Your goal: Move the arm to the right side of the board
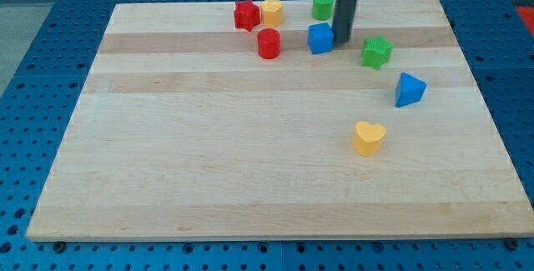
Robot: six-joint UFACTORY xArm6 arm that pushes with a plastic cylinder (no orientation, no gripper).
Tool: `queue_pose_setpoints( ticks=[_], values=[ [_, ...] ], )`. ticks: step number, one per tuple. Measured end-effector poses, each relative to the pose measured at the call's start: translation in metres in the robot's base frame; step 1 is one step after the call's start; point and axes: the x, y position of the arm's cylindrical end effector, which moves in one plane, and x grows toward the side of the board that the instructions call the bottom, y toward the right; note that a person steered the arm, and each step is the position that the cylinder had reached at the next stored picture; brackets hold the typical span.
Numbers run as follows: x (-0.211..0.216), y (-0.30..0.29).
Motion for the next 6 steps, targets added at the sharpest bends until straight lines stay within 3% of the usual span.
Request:
queue_pose_setpoints(
  ticks=[1,2,3,4,5,6],
  values=[
    [-0.004,-0.017],
    [-0.03,0.01],
    [-0.011,0.086],
    [0.039,0.168],
    [0.109,0.193],
    [0.216,0.161]
  ],
)
